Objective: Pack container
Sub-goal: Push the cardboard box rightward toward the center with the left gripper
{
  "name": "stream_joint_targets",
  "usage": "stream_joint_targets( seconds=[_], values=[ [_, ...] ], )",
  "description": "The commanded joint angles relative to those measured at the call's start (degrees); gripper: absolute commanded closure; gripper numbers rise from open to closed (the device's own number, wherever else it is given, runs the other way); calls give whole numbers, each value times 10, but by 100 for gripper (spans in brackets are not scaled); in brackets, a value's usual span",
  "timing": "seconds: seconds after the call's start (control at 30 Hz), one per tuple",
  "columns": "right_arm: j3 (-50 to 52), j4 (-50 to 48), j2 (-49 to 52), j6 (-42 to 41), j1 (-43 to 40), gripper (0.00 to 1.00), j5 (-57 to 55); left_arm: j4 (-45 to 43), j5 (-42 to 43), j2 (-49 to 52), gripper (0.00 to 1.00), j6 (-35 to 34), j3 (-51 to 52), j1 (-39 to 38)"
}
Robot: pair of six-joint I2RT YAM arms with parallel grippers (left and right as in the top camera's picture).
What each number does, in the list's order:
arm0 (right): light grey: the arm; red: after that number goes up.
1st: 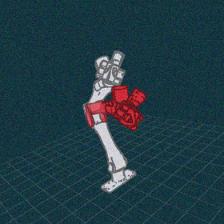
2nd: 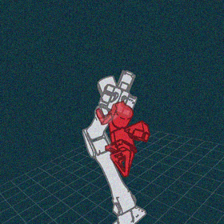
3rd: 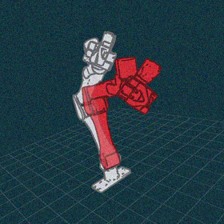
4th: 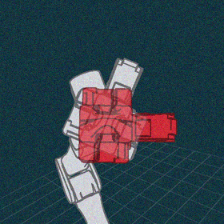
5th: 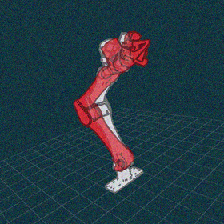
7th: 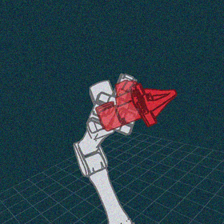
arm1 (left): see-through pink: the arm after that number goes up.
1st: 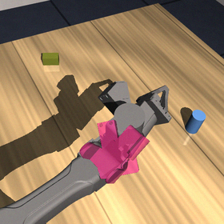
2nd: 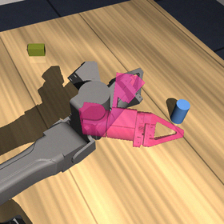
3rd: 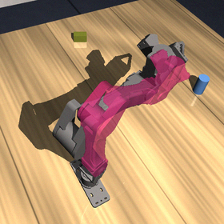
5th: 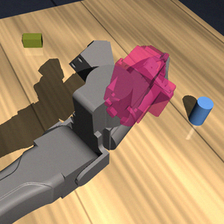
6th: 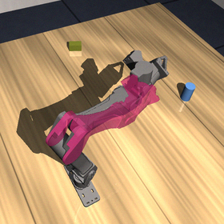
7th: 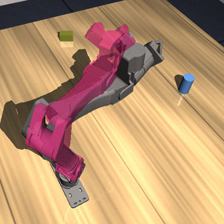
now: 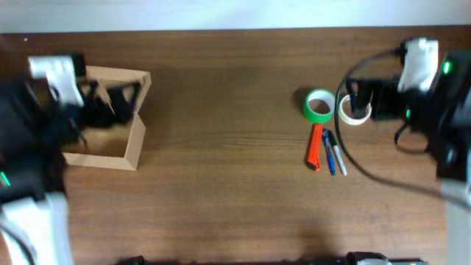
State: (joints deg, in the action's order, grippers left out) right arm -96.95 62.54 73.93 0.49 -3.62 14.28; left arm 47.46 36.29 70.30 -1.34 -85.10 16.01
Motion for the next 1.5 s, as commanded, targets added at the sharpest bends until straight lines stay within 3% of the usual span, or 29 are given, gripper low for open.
stream_joint_targets(
  seconds=[0.0,0.13,0.23,0.3,0.33,0.47,0.53,0.93,1.17,1.3,1.37,1.4,1.47],
  values=[
    [-90,58,77,12,-2,1,-12,75,18,120,0,73,-139,7],
    [-94,105,116,12,-2,1,-14,129,19,192,0,71,-177,7],
    [-94,151,140,-6,-2,1,-40,183,14,229,2,126,-177,7],
    [-94,174,153,-16,-2,1,-70,228,-38,257,31,136,-177,7],
    [-94,183,158,-16,-2,1,-84,254,-76,271,37,136,-177,7],
    [-91,186,162,-29,-2,1,-92,337,-206,327,38,137,-177,7],
    [-91,180,162,-29,-2,1,-93,356,-238,349,45,153,-174,5],
    [-90,172,165,-29,-2,1,-101,243,-359,354,49,164,-38,-104],
    [-90,172,165,-29,-2,1,-101,165,-377,355,50,151,56,-108],
    [-90,172,165,-29,-2,1,-101,136,-376,355,62,144,79,-106],
    [-90,174,165,-29,-2,1,-101,128,-376,355,92,137,85,-106],
    [-90,174,165,-29,-2,1,-101,127,-376,355,98,131,85,-107],
    [-90,175,165,-29,-2,1,-100,125,-376,355,98,125,84,-107]
  ],
)
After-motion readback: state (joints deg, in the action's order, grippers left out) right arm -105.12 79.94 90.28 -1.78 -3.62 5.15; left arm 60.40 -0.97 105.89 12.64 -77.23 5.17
